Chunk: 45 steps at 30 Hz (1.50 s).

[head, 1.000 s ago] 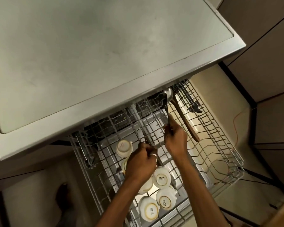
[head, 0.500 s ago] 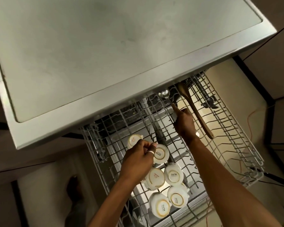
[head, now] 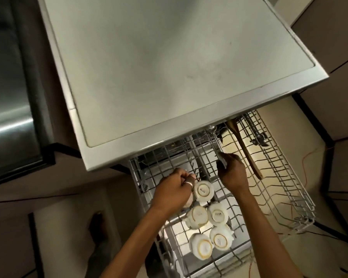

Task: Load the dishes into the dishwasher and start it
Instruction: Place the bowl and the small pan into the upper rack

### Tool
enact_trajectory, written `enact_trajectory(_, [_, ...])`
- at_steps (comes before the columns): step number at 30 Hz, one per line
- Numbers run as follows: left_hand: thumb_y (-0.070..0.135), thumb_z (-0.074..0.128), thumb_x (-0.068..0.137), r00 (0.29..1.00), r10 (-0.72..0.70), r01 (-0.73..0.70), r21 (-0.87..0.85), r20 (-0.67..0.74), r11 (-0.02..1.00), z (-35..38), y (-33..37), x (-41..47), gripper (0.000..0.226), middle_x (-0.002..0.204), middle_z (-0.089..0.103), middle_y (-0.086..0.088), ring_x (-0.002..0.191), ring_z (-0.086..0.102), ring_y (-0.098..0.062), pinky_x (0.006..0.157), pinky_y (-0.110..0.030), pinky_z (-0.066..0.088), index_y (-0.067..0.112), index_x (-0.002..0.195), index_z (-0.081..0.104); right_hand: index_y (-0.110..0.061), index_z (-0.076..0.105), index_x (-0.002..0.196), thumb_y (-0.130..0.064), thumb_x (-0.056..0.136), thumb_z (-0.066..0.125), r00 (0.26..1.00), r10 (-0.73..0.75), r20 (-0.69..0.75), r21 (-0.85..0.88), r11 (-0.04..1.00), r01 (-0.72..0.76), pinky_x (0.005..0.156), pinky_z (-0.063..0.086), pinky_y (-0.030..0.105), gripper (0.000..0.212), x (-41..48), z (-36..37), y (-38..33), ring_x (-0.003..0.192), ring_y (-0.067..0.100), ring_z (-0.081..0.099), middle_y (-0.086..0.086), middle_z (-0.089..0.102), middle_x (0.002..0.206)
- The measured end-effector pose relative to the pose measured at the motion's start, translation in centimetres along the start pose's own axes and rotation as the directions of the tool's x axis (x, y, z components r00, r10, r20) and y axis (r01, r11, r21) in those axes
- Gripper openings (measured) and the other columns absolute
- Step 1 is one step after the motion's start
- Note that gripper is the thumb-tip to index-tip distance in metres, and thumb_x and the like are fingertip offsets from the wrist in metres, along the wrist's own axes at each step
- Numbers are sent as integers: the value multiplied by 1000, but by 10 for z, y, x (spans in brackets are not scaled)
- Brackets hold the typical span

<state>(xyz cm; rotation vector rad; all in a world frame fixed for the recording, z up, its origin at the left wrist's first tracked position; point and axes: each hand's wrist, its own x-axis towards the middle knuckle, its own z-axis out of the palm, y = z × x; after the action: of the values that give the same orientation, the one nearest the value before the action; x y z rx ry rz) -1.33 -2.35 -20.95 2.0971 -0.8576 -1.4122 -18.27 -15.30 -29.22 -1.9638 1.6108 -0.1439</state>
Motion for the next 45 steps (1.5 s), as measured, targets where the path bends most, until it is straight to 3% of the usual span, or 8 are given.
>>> enact_trajectory(6, [44, 54, 99, 996, 49, -51, -18, -80, 999, -72, 19, -63, 19, 92, 71, 13, 88, 65, -8, 86, -33, 53, 29, 100, 65, -14, 73, 114, -18, 99, 61, 1000, 3, 6, 309, 951, -5, 69, 35, -4, 20, -98, -38, -101, 92, 12, 65, -2, 71, 101])
enact_trajectory(12, [47, 54, 99, 971, 104, -129, -108, -215, 986, -177, 24, -159, 21, 89, 73, 7, 85, 69, -13, 87, -40, 56, 29, 98, 64, -30, 72, 105, -29, 97, 64, 986, -131, 106, 512, 857, 59, 83, 52, 27, 11, -151, -72, -239, 92, 4, 68, -9, 74, 96])
enact_trajectory(20, [41, 54, 100, 905, 172, -277, -232, -389, 932, -330, -18, -214, 14, 91, 73, 10, 84, 69, -6, 84, -33, 57, 33, 101, 66, -35, 70, 108, -38, 98, 60, 881, -426, 207, 373, 867, 331, 79, 50, 12, 14, -178, -73, -420, 89, -5, 65, -18, 71, 96])
enact_trajectory(31, [48, 56, 98, 879, -44, -122, -314, -474, 942, -529, -151, -169, 17, 91, 74, 12, 87, 70, -7, 89, -41, 57, 35, 100, 66, -30, 72, 110, -34, 97, 63, 857, -412, 310, 262, 904, 339, 70, 43, 2, 16, -149, 11, -586, 81, -14, 62, -17, 68, 82])
enact_trajectory(36, [46, 58, 96, 677, -164, -18, -239, -717, 971, -647, -184, -135, 23, 92, 71, 4, 90, 67, -20, 89, -40, 53, 24, 96, 65, -34, 71, 109, -33, 97, 64, 847, -424, 320, 249, 901, 356, 75, 49, 6, 14, -124, 28, -626, 90, -9, 66, -15, 73, 94])
enact_trajectory(39, [48, 54, 96, 670, -311, -186, -558, -674, 808, -708, -183, -108, 28, 99, 70, -2, 88, 70, -25, 83, -43, 56, 21, 91, 62, -37, 69, 105, -32, 96, 65, 844, -428, 322, 254, 898, 359, 74, 52, 10, 12, -117, 37, -641, 90, -6, 68, -14, 73, 95])
enact_trajectory(42, [45, 51, 102, 722, -454, -262, -814, -522, 518, -745, -178, -85, 42, 117, 62, -13, 87, 68, -21, 69, -32, 57, 9, 124, 54, -41, 67, 104, -34, 96, 64, 833, -420, 360, 251, 904, 347, 74, 51, 12, 11, -113, 47, -654, 90, -5, 68, -15, 73, 95])
enact_trajectory(45, [47, 51, 101, 764, -483, -287, -896, -428, 339, -762, -180, -69, 59, 132, 53, -23, 97, 66, -29, 77, -36, 57, 14, 148, 36, -39, 69, 105, -34, 96, 65, 827, -416, 378, 257, 906, 338, 77, 51, 13, 11, -109, 55, -662, 90, -6, 68, -16, 73, 95])
